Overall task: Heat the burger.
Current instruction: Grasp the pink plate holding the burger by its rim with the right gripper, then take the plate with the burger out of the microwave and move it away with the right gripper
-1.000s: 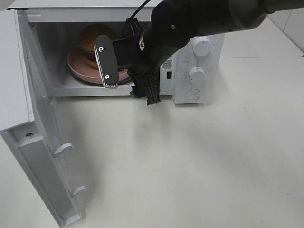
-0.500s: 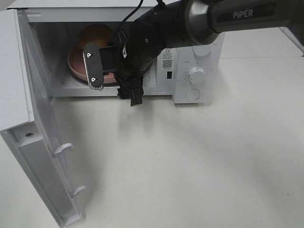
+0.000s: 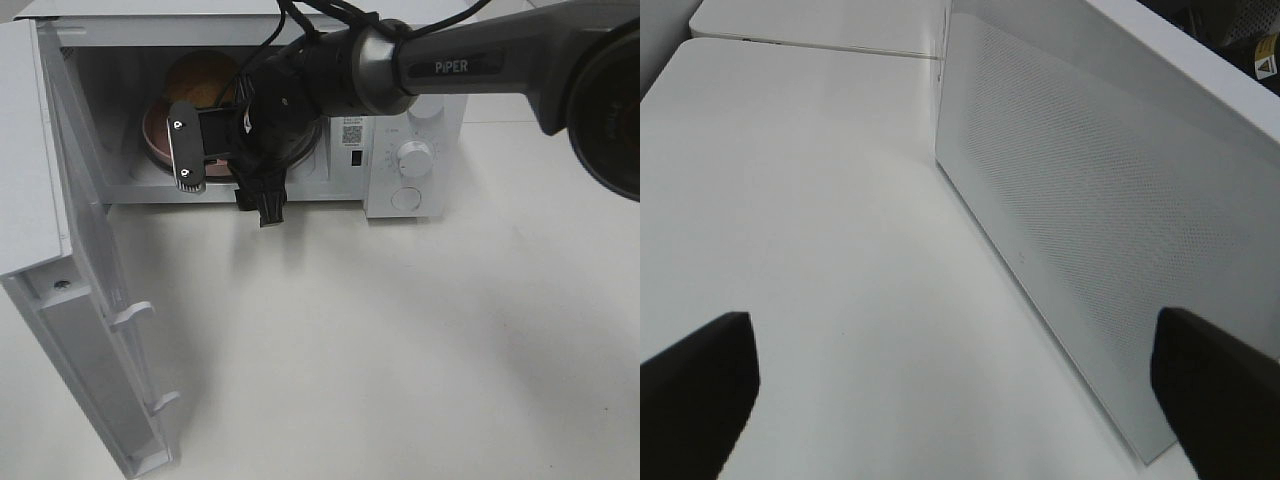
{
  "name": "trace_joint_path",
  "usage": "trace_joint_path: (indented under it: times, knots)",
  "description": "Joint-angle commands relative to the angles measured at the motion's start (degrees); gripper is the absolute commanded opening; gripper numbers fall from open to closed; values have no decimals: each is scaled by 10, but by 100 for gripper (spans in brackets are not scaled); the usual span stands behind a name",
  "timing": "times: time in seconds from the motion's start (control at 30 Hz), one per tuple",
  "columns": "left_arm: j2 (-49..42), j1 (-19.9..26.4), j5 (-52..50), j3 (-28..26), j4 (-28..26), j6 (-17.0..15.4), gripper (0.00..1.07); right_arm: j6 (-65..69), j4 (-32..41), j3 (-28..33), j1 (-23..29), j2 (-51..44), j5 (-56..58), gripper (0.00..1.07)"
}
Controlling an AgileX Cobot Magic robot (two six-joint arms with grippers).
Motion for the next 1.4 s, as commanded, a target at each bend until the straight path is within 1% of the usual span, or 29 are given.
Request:
trace_joint_path:
  times: [0.03,0.07,0.27,0.33,0.37,0.43,0.63,0.67,0.7,0.73,0.77,0.8,0.83,0.87,0.9,0.93,0.97,1.23,1.4]
  knots:
    - [-10,1,-6,2,-2,2,100,11,3,-29,-9,21,14,76]
    - [-10,1,-6,2,-2,2,100,11,14,-39,-11,29,14,76]
    - [-10,1,-6,2,-2,2,100,10,26,-57,-11,47,14,76]
    - [-10,1,-6,2,-2,2,100,11,36,-73,-16,64,17,76]
    - [-10,1,-6,2,-2,2,100,11,36,-73,-16,64,17,76]
    - [-10,1,-6,2,-2,2,100,10,58,-78,-18,72,18,76]
    - [-10,1,-6,2,-2,2,100,10,58,-78,-23,72,18,74]
    - [-10,1,-6,2,-2,2,100,11,57,-78,-23,72,18,66]
    - [-10,1,-6,2,-2,2,100,11,57,-78,-23,72,18,66]
    - [-10,1,-6,2,-2,2,100,11,57,-78,-23,72,22,54]
    - [-10,1,-6,2,-2,2,100,11,57,-78,-24,72,28,38]
    - [-10,1,-6,2,-2,2,100,11,57,-78,-24,72,28,38]
    - [-10,1,-6,2,-2,2,100,11,57,-78,-24,72,32,29]
    - [-10,1,-6,2,-2,2,100,11,57,-78,-23,71,44,11]
    - [-10,1,-6,2,-2,2,100,11,57,-78,-23,71,44,11]
    - [-10,1,-6,2,-2,2,100,11,57,-78,-22,69,55,3]
    - [-10,1,-6,2,-2,2,100,7,54,-78,-17,66,66,0]
    - [-10,1,-6,2,-2,2,100,0,53,-78,-13,58,77,0]
    - [-10,1,-6,2,-2,2,100,-28,52,-78,-3,52,90,0]
